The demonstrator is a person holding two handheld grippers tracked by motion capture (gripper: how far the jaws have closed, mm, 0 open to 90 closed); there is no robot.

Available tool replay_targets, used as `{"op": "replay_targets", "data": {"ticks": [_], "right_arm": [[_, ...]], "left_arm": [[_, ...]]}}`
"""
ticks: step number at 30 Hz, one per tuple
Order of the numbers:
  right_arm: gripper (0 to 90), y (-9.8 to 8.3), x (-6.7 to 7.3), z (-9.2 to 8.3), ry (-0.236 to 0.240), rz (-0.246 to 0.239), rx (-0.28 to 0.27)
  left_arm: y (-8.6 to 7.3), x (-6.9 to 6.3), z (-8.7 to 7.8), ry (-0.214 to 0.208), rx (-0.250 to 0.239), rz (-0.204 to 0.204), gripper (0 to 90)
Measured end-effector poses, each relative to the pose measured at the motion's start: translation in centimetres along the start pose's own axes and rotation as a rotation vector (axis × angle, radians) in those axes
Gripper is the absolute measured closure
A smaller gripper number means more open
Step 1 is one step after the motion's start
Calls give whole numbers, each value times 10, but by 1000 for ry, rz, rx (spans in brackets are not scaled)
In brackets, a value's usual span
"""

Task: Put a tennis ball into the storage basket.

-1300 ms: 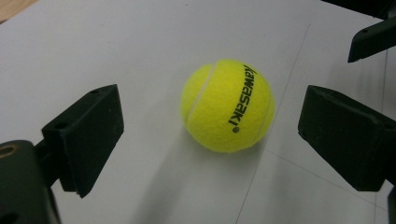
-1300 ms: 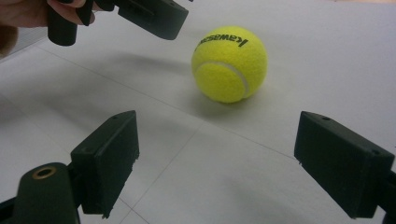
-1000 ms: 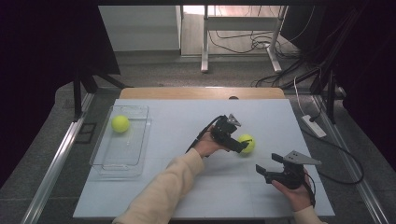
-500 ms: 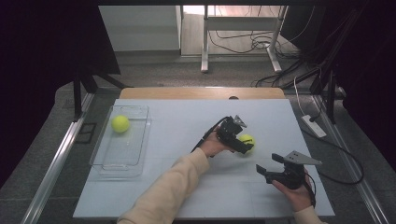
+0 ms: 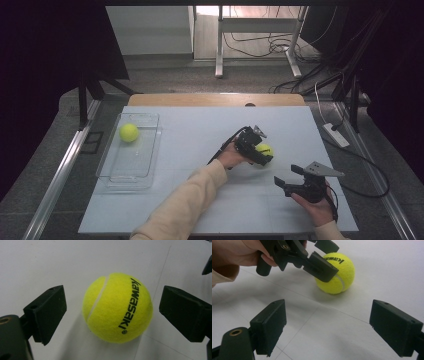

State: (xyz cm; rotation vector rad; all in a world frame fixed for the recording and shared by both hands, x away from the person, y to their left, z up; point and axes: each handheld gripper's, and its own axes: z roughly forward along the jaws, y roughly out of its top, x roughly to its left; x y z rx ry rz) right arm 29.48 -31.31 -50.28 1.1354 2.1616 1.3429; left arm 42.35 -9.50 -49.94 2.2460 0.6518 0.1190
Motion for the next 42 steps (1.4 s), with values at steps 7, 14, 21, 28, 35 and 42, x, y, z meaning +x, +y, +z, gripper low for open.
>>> {"op": "replay_targets", "data": {"ticks": [7, 14, 21, 28, 35, 42], "right_arm": [[142, 0, -1, 0, -2, 1, 1], [142, 0, -1, -1, -2, 0, -1], [142, 0, -2, -2, -4, 1, -4], [142, 0, -2, -2, -5, 0, -4], [142, 0, -2, -2, -7, 2, -5], [143, 0, -1, -2, -7, -1, -6]], "left_arm": [[-1, 1, 8, -4, 17, -2, 88], [-2, 1, 11, -2, 20, -3, 111], [-2, -1, 11, -24, 7, 5, 251], [-1, -1, 9, -3, 15, 32, 266], [-1, 2, 0, -6, 7, 33, 268], [-1, -1, -9, -14, -22, 30, 268]]}}
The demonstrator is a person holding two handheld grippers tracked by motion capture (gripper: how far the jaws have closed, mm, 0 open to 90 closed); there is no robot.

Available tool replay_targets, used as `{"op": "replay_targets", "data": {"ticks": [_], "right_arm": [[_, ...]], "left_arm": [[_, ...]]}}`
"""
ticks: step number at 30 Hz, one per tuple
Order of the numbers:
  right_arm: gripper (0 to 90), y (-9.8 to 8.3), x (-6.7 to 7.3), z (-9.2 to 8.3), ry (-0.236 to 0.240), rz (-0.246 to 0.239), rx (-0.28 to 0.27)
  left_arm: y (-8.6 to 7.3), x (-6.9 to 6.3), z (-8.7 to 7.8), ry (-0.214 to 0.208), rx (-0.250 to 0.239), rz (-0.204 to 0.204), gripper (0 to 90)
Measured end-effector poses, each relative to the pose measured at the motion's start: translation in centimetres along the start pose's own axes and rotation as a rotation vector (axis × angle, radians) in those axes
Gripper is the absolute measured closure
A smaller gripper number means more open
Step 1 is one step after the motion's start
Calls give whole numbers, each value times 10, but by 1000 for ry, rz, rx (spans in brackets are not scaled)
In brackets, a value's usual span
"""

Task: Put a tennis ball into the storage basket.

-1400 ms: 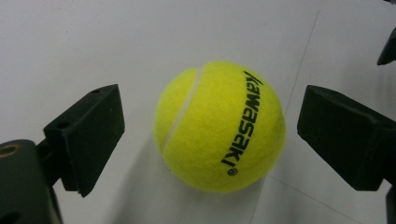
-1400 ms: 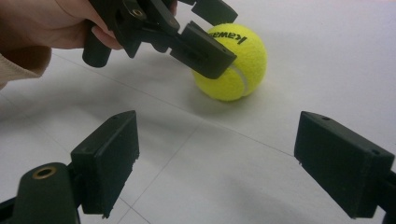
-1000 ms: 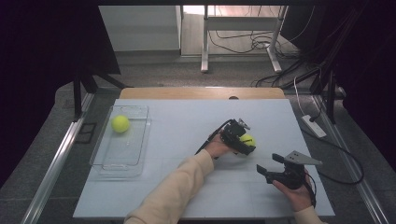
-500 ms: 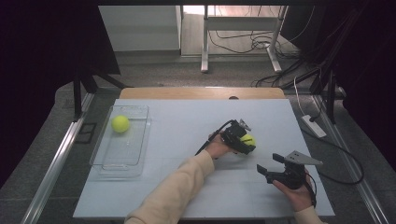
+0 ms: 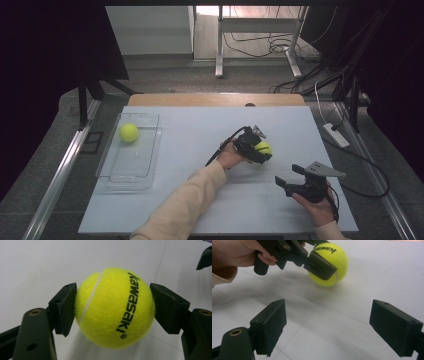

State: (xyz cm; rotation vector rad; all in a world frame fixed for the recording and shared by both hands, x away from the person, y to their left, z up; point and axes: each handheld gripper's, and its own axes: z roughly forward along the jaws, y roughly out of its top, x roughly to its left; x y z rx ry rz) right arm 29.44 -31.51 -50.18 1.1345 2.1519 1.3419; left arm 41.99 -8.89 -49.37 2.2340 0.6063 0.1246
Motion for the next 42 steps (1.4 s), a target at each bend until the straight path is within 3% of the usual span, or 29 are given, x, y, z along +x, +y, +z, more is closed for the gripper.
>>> {"op": "replay_targets", "data": {"ticks": [7, 17, 42], "right_arm": [[142, 0, 0, 0, -3, 1, -1], [143, 0, 0, 0, -7, 1, 2], [143, 0, 1, 2, -6, -4, 11]], "left_arm": [[-2, 0, -8, -3, -20, 9, 268], [-12, 3, -24, -3, -69, -20, 268], [-20, 4, -46, 2, -116, -16, 267]]}}
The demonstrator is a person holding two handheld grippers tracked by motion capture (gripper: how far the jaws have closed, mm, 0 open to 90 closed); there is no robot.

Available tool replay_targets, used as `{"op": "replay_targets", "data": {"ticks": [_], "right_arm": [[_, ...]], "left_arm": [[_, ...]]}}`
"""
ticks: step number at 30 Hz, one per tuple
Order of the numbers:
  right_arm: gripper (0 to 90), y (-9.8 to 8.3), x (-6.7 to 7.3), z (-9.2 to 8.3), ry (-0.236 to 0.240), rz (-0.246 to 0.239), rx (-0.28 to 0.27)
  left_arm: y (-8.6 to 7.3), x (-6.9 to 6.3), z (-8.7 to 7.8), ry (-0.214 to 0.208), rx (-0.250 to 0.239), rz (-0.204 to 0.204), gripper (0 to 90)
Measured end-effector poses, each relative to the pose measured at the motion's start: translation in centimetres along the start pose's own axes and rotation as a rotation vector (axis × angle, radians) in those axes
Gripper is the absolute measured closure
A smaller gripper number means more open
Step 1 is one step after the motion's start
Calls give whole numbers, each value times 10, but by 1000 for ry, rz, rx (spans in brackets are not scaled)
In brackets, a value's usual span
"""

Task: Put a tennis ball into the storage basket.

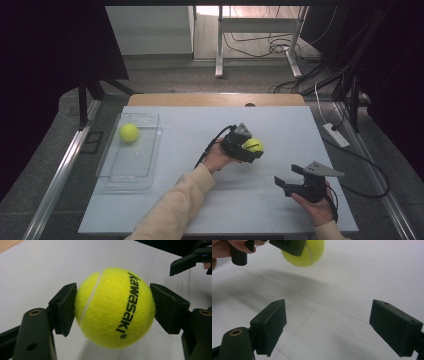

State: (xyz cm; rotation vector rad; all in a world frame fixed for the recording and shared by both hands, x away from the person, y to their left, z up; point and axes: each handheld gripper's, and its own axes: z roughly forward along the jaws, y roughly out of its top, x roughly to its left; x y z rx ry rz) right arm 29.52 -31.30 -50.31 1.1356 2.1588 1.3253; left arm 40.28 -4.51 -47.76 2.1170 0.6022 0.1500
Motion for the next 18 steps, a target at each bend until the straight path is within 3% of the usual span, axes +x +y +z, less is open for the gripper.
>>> {"op": "replay_targets", "data": {"ticks": [18], "right_arm": [[143, 0, 0, 0, 2, 1, 1]], "left_arm": [[-2, 0, -19, 17, -38, -5, 267]]}}
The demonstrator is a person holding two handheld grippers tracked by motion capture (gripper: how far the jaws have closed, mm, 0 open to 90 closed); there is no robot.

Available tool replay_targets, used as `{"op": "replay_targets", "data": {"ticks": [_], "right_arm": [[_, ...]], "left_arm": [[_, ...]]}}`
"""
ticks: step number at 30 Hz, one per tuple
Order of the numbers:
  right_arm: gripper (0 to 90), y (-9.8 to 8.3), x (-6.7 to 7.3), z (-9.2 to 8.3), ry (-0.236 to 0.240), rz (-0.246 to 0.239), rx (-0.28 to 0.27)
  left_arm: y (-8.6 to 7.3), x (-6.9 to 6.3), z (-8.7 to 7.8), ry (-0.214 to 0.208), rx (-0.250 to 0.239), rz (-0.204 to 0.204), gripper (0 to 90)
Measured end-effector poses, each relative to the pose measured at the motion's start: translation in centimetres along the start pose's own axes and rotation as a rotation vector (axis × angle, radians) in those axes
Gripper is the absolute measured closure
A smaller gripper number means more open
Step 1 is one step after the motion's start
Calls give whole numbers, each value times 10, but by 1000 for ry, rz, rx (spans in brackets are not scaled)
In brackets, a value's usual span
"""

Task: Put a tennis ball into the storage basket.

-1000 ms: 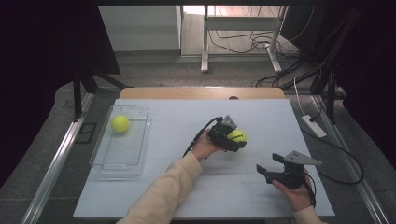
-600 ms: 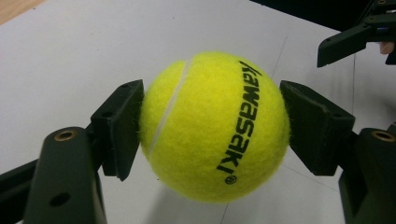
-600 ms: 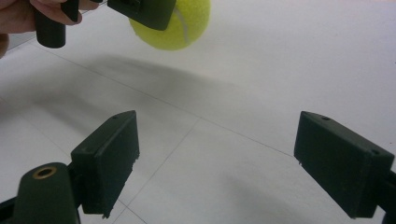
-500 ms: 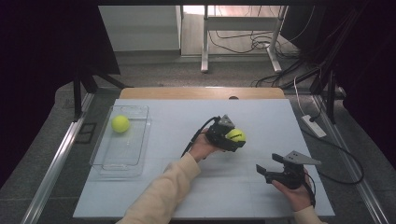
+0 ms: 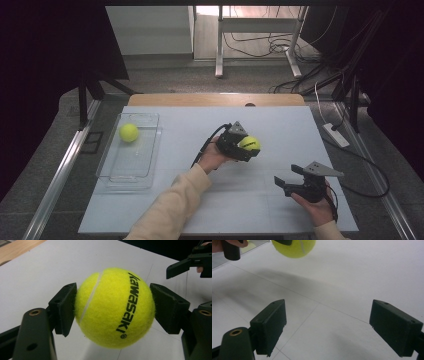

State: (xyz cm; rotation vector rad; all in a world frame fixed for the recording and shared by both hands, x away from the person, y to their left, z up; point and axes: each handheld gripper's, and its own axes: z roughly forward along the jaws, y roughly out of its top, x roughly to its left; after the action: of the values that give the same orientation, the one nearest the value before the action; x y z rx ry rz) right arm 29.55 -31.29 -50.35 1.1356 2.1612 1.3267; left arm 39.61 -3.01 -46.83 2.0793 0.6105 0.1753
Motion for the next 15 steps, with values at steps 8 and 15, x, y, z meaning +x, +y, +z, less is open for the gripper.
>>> {"op": "replay_targets", "data": {"ticks": [8, 15], "right_arm": [[142, 0, 1, 0, -3, -3, 2], [142, 0, 1, 1, -2, -2, 3]], "left_arm": [[-2, 4, -11, 19, -14, -4, 267], [-5, 7, -17, 29, -25, -13, 267]]}}
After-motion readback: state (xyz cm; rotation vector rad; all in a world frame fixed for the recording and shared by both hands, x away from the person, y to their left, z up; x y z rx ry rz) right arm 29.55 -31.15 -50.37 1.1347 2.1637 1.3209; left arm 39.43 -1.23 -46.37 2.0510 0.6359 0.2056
